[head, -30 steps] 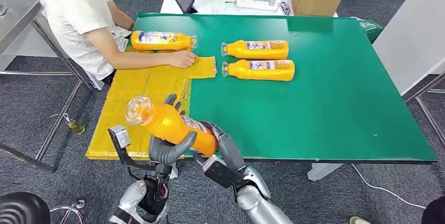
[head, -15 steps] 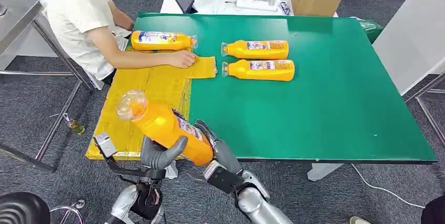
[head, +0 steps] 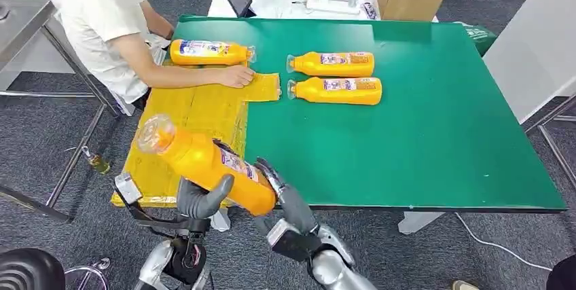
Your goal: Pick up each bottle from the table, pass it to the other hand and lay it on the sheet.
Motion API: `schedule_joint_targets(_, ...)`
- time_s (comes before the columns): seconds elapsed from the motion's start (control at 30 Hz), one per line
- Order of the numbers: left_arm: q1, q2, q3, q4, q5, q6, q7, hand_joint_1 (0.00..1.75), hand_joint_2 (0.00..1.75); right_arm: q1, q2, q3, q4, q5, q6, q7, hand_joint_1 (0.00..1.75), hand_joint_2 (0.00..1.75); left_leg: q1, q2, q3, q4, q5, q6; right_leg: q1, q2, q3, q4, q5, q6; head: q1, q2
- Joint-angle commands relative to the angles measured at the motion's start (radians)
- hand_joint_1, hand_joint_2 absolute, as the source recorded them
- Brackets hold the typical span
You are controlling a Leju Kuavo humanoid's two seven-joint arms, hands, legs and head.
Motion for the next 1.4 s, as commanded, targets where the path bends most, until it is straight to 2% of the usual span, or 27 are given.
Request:
schedule_joint_targets(0.03,0.030,0.064,0.162,-0.091,-0.253,0.249,-0.039,1.75,1.75,0.241,0.113,-0.469,-0.586,0.170,-0.334,-0.008,0.00,0.00,0.000,0.002,0.006,0.000,-0.004,0.002,0.001,0.000,0.005,0.001,-0.003,-0.004,0.001,0.000)
schedule_joint_targets(0.07,0.024,0.072,0.161,-0.089,-0.288,0.271,-0.042,1.75,1.75,0.246,0.118,-0.484,-0.605,0.152,-0.334,-0.008,0.00,0.00,-0.001,0.001,0.000,0.002,-0.002,0.001,0.000,-0.001,0.000,0.004,-0.003,-0.003,0.000,0.000)
schedule_joint_targets(0.17,0.012,0.075,0.176,-0.082,-0.326,0.304,-0.021,1.75,1.75,0.255,0.102,-0.494,-0.572,0.127,-0.334,-0.008,0.00,0.00,0.001,0.000,0.002,0.000,-0.002,0.001,0.001,-0.002,0.002,0.000,-0.002,-0.003,0.000,0.000)
schedule_joint_targets(0.2,-0.009,0.093,0.157,-0.070,-0.422,0.358,-0.025,1.75,1.75,0.237,0.094,-0.463,-0.540,0.139,-0.334,0.046,0.00,0.00,0.000,-0.002,0.005,0.000,-0.003,0.002,0.001,-0.003,0.005,0.000,-0.003,-0.004,0.000,0.000)
schedule_joint_targets(0.23,-0.022,0.120,0.140,-0.058,-0.520,0.399,-0.039,1.75,1.75,0.251,0.081,-0.456,-0.493,0.104,-0.334,-0.008,0.00,0.00,0.000,-0.002,0.004,-0.001,-0.001,0.002,0.001,-0.004,0.005,-0.001,-0.002,-0.003,0.001,0.000)
schedule_joint_targets(0.27,-0.022,0.120,0.140,-0.058,-0.520,0.399,-0.039,1.75,1.75,0.251,0.081,-0.456,-0.493,0.104,-0.334,-0.008,0.00,0.00,0.000,-0.002,0.005,-0.001,-0.002,0.002,0.001,-0.004,0.006,-0.001,-0.002,-0.003,0.001,0.000)
schedule_joint_targets(0.3,-0.055,0.142,0.116,-0.026,-0.663,0.463,-0.040,1.75,1.75,0.235,0.073,-0.432,-0.451,0.097,-0.334,-0.008,0.00,0.00,0.001,-0.002,0.007,-0.001,-0.002,0.002,0.001,-0.004,0.008,-0.002,-0.003,-0.004,0.001,0.000)
schedule_joint_targets(0.33,-0.096,0.166,0.092,0.022,-0.798,0.501,0.000,1.75,1.75,0.221,0.085,-0.435,-0.435,0.124,-0.334,-0.008,0.00,0.00,0.000,0.000,0.004,-0.001,-0.001,0.001,0.001,-0.001,0.004,-0.001,-0.001,-0.003,0.000,0.000)
schedule_joint_targets(0.37,-0.096,0.166,0.092,0.022,-0.798,0.501,0.000,1.75,1.75,0.221,0.085,-0.435,-0.435,0.124,-0.334,-0.008,0.00,0.00,0.000,0.001,0.008,-0.001,-0.003,0.002,0.001,-0.001,0.008,-0.002,-0.003,-0.005,0.001,0.000)
schedule_joint_targets(0.43,-0.127,0.177,0.085,0.059,-0.845,0.505,0.022,1.75,1.75,0.209,0.093,-0.438,-0.420,0.126,-0.334,-0.008,0.00,0.00,0.000,-0.001,0.003,-0.001,0.000,0.001,0.001,-0.002,0.003,-0.001,0.000,-0.003,0.000,0.000)
schedule_joint_targets(0.47,-0.149,0.188,0.073,0.094,-0.907,0.510,0.044,1.75,1.75,0.203,0.094,-0.434,-0.411,0.113,-0.334,-0.008,0.00,0.00,0.000,-0.001,0.006,-0.002,-0.001,0.001,0.001,-0.003,0.005,-0.001,-0.001,-0.004,0.001,0.000)
schedule_joint_targets(0.5,-0.185,0.217,0.038,0.156,-1.059,0.524,0.103,1.75,1.75,0.193,0.091,-0.429,-0.398,0.109,-0.334,-0.008,0.00,0.00,0.000,-0.001,0.003,-0.002,0.001,0.001,0.001,-0.003,0.002,-0.001,0.000,-0.003,0.001,0.000)
schedule_joint_targets(0.53,-0.205,0.239,0.009,0.188,-1.159,0.518,0.147,1.57,1.75,0.188,0.088,-0.422,-0.392,0.103,-0.334,-0.008,0.00,0.00,0.000,-0.003,0.006,-0.003,0.001,0.001,0.001,-0.005,0.005,-0.002,-0.001,-0.004,0.000,0.000)
schedule_joint_targets(0.57,-0.234,0.255,-0.009,0.238,-1.225,0.482,0.185,1.57,1.75,0.176,0.084,-0.413,-0.375,0.085,-0.334,-0.008,0.00,0.00,0.000,-0.001,0.004,-0.002,0.001,0.001,0.001,-0.002,0.003,-0.001,0.000,-0.003,0.000,0.000)
schedule_joint_targets(0.63,-0.234,0.255,-0.009,0.238,-1.225,0.482,0.185,1.57,1.75,0.176,0.084,-0.413,-0.375,0.085,-0.334,-0.008,0.00,0.00,0.000,-0.001,0.005,-0.002,0.001,0.001,0.001,-0.002,0.004,-0.002,0.000,-0.003,0.000,0.000)
schedule_joint_targets(0.7,-0.262,0.266,-0.022,0.296,-1.268,0.431,0.227,1.33,1.75,0.165,0.079,-0.405,-0.358,0.064,-0.334,-0.008,0.00,0.00,0.000,0.000,0.008,-0.002,0.000,0.002,0.001,-0.002,0.007,-0.002,-0.001,-0.004,0.001,0.000)
schedule_joint_targets(0.73,-0.320,0.295,-0.090,0.372,-1.388,0.308,0.304,1.59,1.75,0.154,0.066,-0.390,-0.336,0.060,-0.334,-0.008,0.00,0.00,0.001,0.002,0.006,-0.002,0.001,0.001,0.001,0.000,0.005,-0.001,0.000,-0.003,0.000,0.000)
schedule_joint_targets(0.8,-0.391,0.281,-0.127,0.496,-1.472,0.265,0.314,1.75,1.75,0.137,0.053,-0.366,-0.308,0.037,-0.334,-0.008,0.00,0.00,0.001,0.000,0.005,-0.002,0.001,0.001,0.001,-0.002,0.004,-0.001,0.001,-0.003,0.001,0.000)
schedule_joint_targets(0.83,-0.391,0.281,-0.127,0.496,-1.472,0.265,0.314,1.75,1.75,0.137,0.053,-0.366,-0.308,0.037,-0.334,-0.008,0.00,0.00,0.001,-0.002,0.005,-0.002,0.002,0.001,0.001,-0.004,0.004,-0.002,0.001,-0.003,0.000,0.000)
schedule_joint_targets(0.87,-0.444,0.258,-0.143,0.591,-1.510,0.250,0.313,1.75,1.75,0.124,0.044,-0.347,-0.279,0.018,-0.334,-0.008,0.00,0.00,0.001,-0.003,0.009,-0.004,0.002,0.002,0.001,-0.006,0.009,-0.003,-0.001,-0.004,0.001,0.000)
schedule_joint_targets(0.9,-0.459,0.250,-0.144,0.614,-1.516,0.253,0.309,1.75,1.75,0.120,0.045,-0.346,-0.276,0.017,-0.334,-0.008,0.00,0.00,0.001,-0.005,0.006,-0.003,0.003,0.001,0.001,-0.006,0.007,-0.002,0.000,-0.003,0.001,0.000)
schedule_joint_targets(1.0,-0.484,0.240,-0.147,0.656,-1.531,0.258,0.307,1.75,1.75,0.112,0.035,-0.328,-0.249,-0.003,-0.334,-0.008,0.00,0.00,0.001,-0.001,0.007,-0.002,0.001,0.002,0.002,-0.002,0.007,-0.002,0.000,-0.003,0.001,0.000)
schedule_joint_targets(1.1,-0.523,0.213,-0.106,0.728,-1.458,0.178,0.290,1.75,1.75,0.094,0.030,-0.308,-0.217,-0.023,-0.334,-0.008,0.00,0.00,0.001,-0.001,0.007,-0.002,0.001,0.001,0.002,-0.002,0.007,-0.002,0.000,-0.003,0.000,0.000)
schedule_joint_targets(1.33,-0.616,0.202,-0.116,0.920,-1.471,0.154,0.292,1.71,1.75,0.062,0.021,-0.262,-0.143,-0.069,-0.330,-0.008,0.00,0.00,0.001,0.000,0.005,-0.001,0.001,0.001,0.001,-0.001,0.005,-0.001,0.000,-0.002,0.000,0.000)
schedule_joint_targets(1.37,-0.628,0.191,-0.087,0.960,-1.439,0.141,0.297,1.45,1.75,0.051,0.021,-0.251,-0.120,-0.074,-0.328,-0.008,0.00,0.00,0.001,0.000,0.008,-0.002,0.000,0.002,0.002,-0.002,0.009,-0.002,-0.001,-0.004,0.001,0.000)
schedule_joint_targets(1.4,-0.630,0.189,-0.081,0.968,-1.433,0.141,0.294,0.30,1.75,0.048,0.021,-0.249,-0.116,-0.076,-0.328,-0.008,0.00,0.00,0.001,0.001,0.006,-0.001,0.001,0.001,0.001,-0.001,0.006,-0.001,0.000,-0.002,0.000,0.000)
